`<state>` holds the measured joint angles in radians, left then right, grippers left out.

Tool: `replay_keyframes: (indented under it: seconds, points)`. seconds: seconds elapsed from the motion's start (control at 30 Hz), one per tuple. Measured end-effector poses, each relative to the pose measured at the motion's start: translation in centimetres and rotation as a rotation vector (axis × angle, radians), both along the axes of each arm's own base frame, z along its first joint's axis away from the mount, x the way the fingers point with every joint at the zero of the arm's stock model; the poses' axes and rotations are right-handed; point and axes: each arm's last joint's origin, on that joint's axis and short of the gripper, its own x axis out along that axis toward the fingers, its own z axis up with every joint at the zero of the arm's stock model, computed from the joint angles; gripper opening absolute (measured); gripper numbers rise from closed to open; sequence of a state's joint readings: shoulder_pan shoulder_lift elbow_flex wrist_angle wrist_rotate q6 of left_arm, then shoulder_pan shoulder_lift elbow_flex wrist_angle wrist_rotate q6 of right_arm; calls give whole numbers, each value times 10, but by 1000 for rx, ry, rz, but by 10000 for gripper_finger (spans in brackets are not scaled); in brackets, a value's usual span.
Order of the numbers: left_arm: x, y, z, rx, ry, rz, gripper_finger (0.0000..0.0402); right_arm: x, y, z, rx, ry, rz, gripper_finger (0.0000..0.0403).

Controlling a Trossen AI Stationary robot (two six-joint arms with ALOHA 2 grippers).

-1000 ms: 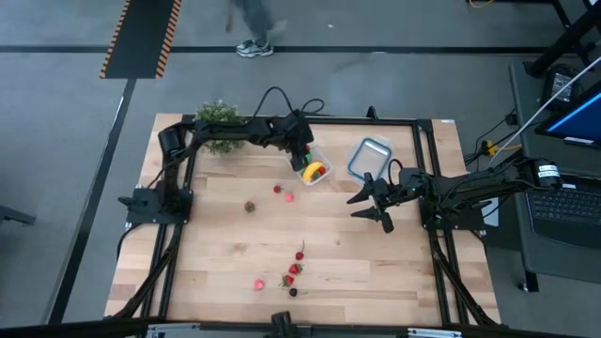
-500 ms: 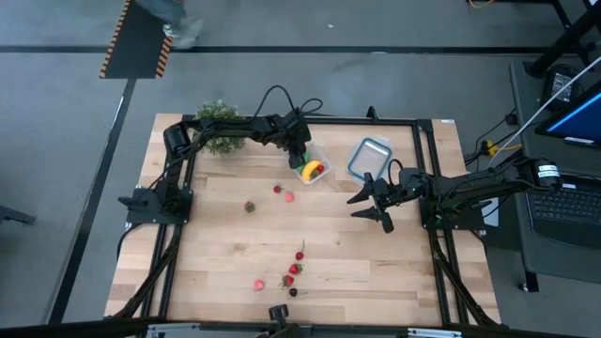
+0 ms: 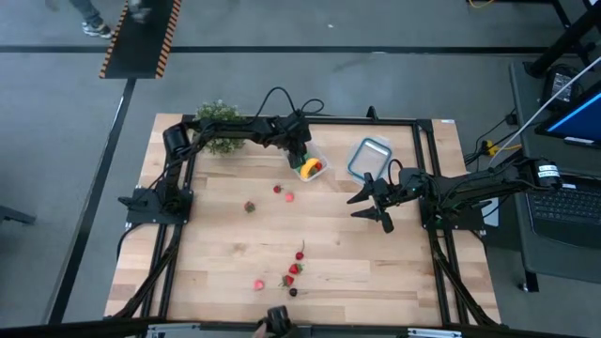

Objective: Pick and placing Produce into tupperware
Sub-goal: Put the left red cherry into the transparent container, then put the red cherry into the transparent container

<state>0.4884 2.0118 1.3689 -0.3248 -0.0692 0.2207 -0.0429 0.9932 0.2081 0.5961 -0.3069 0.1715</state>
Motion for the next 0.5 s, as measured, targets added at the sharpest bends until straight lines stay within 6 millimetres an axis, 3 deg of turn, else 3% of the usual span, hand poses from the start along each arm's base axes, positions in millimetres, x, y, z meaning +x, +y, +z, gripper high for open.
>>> replay_keyframes:
  seconds: [0.2,0.5]
  points:
    - [1,-10,17,18,-33,-21,228,0,0,0,0,4,0,204]
    - [-15,-40,65,-14,-38,-35,229,0,0,-2,2,20,0,204]
